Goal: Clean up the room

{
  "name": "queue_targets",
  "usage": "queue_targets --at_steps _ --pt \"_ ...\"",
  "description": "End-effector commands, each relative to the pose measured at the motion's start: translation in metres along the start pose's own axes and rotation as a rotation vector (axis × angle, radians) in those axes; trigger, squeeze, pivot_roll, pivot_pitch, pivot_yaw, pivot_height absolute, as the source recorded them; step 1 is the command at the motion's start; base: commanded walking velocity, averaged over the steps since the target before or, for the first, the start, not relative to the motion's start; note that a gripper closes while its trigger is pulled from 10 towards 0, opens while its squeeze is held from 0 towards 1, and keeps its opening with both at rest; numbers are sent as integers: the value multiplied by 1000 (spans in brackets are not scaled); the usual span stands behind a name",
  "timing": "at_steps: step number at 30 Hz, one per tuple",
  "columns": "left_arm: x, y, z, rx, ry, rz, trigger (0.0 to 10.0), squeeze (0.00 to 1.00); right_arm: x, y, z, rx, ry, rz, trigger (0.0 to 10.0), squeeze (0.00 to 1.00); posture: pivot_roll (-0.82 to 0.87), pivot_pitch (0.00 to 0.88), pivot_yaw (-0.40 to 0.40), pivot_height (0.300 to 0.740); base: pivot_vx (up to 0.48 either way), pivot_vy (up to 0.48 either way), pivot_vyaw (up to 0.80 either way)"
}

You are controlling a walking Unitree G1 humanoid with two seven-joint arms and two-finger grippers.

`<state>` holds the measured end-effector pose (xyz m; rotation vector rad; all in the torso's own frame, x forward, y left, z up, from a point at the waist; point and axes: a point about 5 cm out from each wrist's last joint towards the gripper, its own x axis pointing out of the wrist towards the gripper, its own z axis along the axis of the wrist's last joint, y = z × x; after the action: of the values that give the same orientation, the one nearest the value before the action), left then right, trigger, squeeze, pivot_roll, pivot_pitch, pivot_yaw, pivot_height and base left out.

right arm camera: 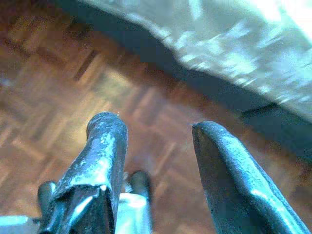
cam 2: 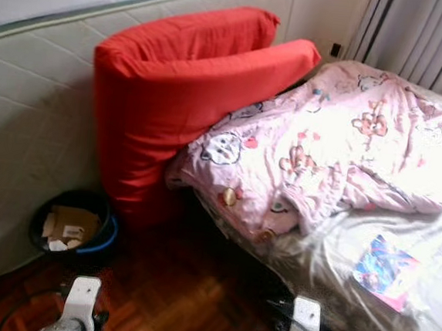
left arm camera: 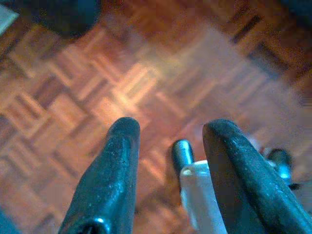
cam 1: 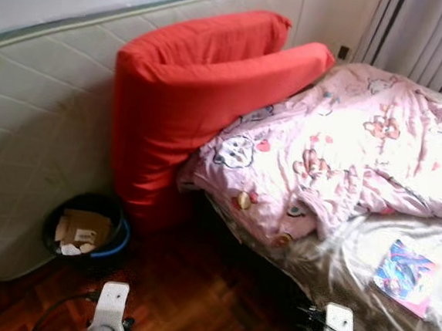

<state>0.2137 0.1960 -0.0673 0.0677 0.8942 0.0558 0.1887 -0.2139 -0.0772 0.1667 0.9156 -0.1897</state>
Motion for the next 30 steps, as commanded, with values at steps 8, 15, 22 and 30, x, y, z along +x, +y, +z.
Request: queue_targets --at_steps 8,15,22,30 --pt "-1 9 -5 9 17 14 10000 0 1 10 1 4 -3 25 10000 0 -53 0 18 740 0 -267 0" --pt "-1 8 -3 9 13 14 10000 0 1 9 2 4 -3 24 10000 0 -50 0 13 740 0 -267 0" --pt "-1 8 -3 3 19 6 10000 0 2 9 3 6 -3 12 10000 0 -46 0 11 740 0 0 0" --pt "-1 7 -2 -7 15 1 10000 0 2 9 3 -3 6 21 10000 0 -47 0 10 740 0 0 -670"
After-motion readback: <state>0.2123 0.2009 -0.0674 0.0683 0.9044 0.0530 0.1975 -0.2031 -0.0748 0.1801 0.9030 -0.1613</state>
